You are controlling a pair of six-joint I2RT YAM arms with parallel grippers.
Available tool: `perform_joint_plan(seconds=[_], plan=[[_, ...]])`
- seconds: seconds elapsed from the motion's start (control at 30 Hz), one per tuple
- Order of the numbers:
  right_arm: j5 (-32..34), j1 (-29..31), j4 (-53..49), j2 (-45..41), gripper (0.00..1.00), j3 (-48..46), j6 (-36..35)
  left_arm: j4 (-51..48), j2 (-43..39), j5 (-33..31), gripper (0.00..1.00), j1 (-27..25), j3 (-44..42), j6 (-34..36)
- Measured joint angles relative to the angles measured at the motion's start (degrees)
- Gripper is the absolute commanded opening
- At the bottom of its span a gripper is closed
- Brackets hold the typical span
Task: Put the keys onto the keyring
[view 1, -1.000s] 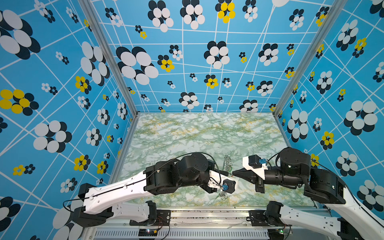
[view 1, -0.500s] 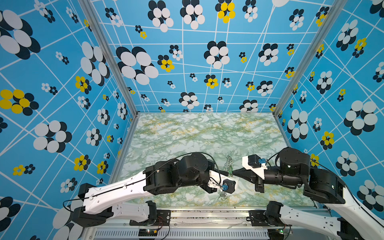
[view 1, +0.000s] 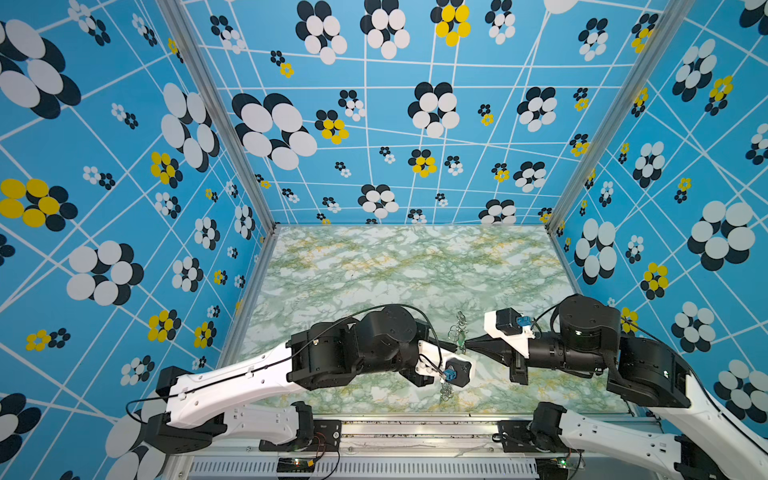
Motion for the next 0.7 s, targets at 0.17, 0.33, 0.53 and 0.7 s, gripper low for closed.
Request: perform_joint_plan(seconds=[0.17, 0.33, 0.53, 0.7], plan=[[0.37, 0.00, -0.02, 0.33, 0.00, 0.00, 0.00, -0.24, 0.00, -0.02, 0.00, -0.07, 0.00, -0.02], [0.79, 0.09, -0.02, 0.66, 0.00, 0.02, 0.00, -0.52, 0.00, -0.02, 0.00, -0.07, 0.00, -0.20], [1.01, 0.26, -0.04, 1.07, 0.00, 0.20, 0.02, -1.05, 0.00, -0.02, 0.00, -0.07, 0.00, -0.22], [2.89, 0.26, -0.02, 1.66, 0.00, 0.33, 0.02, -1.31, -0.09, 1.11, 0.00, -0.74, 0.15, -0.22]])
